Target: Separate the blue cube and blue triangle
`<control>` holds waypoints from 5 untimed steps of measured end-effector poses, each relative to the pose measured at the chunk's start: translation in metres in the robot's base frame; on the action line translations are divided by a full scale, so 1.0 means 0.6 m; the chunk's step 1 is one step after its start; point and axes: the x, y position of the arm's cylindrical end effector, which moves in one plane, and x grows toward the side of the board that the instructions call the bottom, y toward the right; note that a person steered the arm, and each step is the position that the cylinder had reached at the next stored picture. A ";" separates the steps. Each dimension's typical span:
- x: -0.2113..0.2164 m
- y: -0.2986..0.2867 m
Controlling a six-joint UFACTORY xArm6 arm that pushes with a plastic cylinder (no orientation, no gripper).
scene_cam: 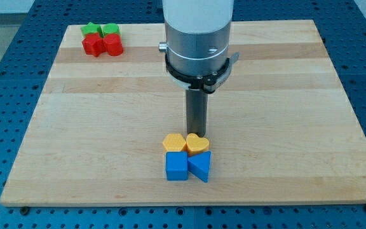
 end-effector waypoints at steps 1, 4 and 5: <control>-0.003 0.000; -0.053 -0.205; 0.004 -0.255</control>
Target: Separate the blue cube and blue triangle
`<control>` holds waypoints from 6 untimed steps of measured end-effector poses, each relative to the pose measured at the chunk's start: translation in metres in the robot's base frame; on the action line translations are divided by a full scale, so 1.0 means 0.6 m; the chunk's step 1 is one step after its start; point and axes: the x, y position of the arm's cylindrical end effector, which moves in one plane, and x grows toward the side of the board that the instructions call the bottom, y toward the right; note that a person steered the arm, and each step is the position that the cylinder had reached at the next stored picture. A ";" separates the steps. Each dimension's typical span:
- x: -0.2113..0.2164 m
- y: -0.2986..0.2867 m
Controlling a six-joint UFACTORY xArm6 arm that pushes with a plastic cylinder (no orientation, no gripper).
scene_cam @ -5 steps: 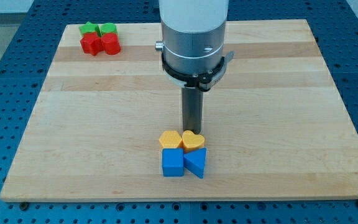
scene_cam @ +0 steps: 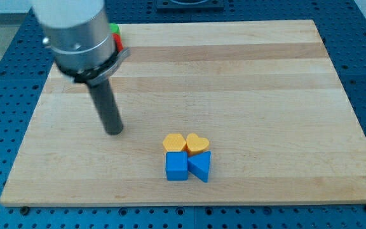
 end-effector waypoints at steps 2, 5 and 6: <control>0.137 0.029; 0.183 0.112; 0.183 0.154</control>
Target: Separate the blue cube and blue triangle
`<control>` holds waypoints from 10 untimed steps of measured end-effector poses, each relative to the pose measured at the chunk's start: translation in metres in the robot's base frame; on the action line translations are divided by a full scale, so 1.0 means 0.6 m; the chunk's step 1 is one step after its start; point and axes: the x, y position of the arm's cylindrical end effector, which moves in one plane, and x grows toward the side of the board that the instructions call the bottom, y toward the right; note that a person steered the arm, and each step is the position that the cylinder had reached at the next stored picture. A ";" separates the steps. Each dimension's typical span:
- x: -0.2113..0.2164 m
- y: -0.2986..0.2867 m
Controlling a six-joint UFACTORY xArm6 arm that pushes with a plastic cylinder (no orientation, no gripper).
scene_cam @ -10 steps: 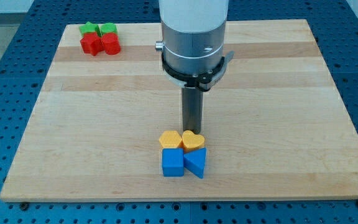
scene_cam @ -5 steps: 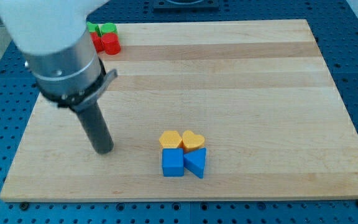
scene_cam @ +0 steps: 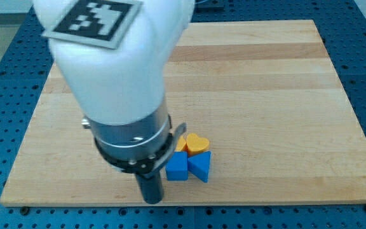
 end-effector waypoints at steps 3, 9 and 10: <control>-0.026 0.029; -0.085 0.110; -0.097 0.121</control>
